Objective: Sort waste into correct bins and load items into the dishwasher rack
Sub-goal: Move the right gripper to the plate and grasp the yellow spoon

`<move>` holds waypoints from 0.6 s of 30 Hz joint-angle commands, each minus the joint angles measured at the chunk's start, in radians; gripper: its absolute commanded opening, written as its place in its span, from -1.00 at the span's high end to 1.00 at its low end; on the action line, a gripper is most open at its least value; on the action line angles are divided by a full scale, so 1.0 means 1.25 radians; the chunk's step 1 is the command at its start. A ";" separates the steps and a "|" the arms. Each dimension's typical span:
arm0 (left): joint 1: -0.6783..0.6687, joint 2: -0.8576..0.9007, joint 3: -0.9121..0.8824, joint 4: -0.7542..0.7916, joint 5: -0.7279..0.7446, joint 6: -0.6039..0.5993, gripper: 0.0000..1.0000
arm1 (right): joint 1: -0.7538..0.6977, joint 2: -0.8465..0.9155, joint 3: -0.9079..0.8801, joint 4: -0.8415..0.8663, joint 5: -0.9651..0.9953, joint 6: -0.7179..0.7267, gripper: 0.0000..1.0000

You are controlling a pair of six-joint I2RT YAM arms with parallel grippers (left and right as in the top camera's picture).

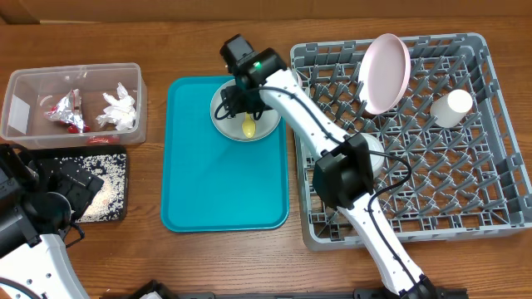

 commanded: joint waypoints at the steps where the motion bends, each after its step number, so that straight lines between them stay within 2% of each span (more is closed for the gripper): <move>1: 0.006 0.001 -0.003 0.001 -0.008 -0.011 -1.00 | 0.002 -0.027 -0.032 0.030 0.058 0.040 -0.45; 10: 0.006 0.001 -0.003 0.001 -0.008 -0.011 -1.00 | 0.002 -0.019 -0.086 0.065 0.061 0.052 -0.11; 18: 0.006 0.001 -0.003 0.000 -0.008 -0.011 -1.00 | 0.002 -0.017 -0.086 0.060 0.061 0.052 0.61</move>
